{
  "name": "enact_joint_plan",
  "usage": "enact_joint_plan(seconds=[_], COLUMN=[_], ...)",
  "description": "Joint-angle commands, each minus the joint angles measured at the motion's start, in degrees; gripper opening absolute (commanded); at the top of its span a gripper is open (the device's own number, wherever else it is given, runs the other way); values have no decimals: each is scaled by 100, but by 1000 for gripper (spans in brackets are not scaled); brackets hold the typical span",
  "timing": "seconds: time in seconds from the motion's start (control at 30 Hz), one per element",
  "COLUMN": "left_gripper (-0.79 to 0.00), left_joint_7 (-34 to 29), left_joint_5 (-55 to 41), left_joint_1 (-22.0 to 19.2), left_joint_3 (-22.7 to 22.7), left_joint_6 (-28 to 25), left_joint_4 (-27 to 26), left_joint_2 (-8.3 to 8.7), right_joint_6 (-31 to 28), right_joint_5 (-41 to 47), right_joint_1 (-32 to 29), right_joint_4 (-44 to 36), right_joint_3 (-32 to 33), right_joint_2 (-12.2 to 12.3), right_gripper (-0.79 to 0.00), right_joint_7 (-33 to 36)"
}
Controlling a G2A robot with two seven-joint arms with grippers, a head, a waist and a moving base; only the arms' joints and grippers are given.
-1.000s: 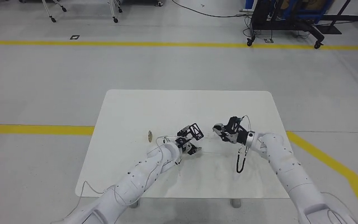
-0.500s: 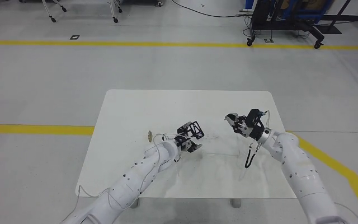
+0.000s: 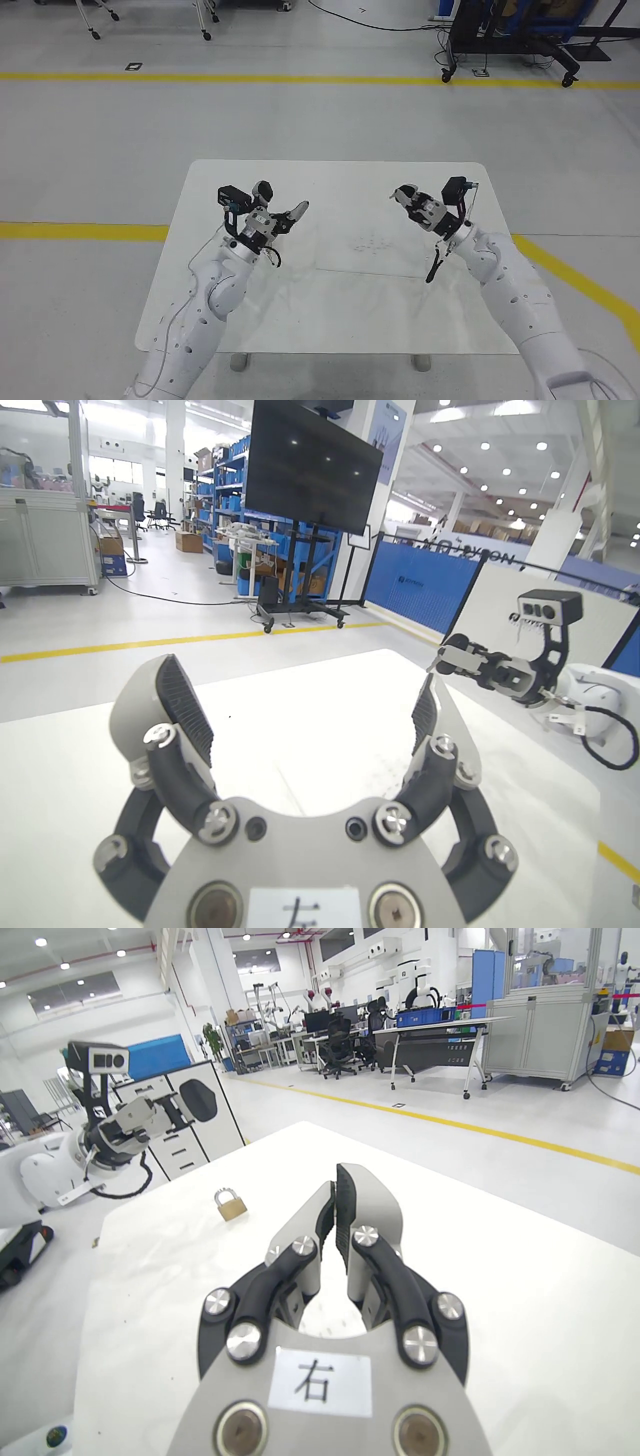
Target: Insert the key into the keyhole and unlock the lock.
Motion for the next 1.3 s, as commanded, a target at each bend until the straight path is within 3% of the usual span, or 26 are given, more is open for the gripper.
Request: enact_joint_plan(seconds=[0.0, 0.23, 0.27, 0.33, 0.4, 0.53, 0.67, 0.83, 1.07, 1.13, 1.27], left_gripper=[0, 0, 0, 0, 0, 0, 0, 0, 0, 0, 0], left_joint_7=[-3, 12, 149, 401, 209, -529, -1015, -1849, -3092, -3177, -3060], left_joint_5=[88, 95, -410, -2233, -3743, -4908, -5541, -5730, -6391, -6547, -6634], left_joint_1=[-8, 105, 224, 387, 329, -16, -232, -348, -357, -385, -372], left_joint_3=[27, 21, 9, -56, -41, 28, 36, 75, 268, 172, 123], left_joint_6=[37, 88, -218, -1307, -2306, -2993, -3451, -3462, -3462, -3462, -3462], left_joint_4=[2, -79, -125, 32, 418, 1075, 1302, 1124, 943, 1050, 1067], left_joint_2=[-2, 3, -10, -53, -76, -77, -65, 0, 96, 124, 121], right_joint_6=[2, 2, 2, 2, 2, 2, 2, 92, -91, -63, -63], right_joint_5=[-65, -65, -65, -65, -65, -65, -65, 338, 2428, 3008, 3008], right_joint_1=[-7, -7, -7, -7, -7, -7, -7, -63, 323, 474, 474], right_joint_4=[-5, -5, -5, -5, -5, -5, -5, -99, 207, 368, 368], right_joint_3=[1, 1, 1, 1, 1, 1, 1, -109, -784, -977, -977], right_joint_2=[1, 1, 1, 1, 1, 1, 1, -61, -404, -506, -506], right_gripper=[-785, -785, -785, -785, -785, -785, -785, -785, -785, -785, -785], right_joint_7=[-20, -20, -20, -20, -20, -20, -20, 24, 416, 633, 633])
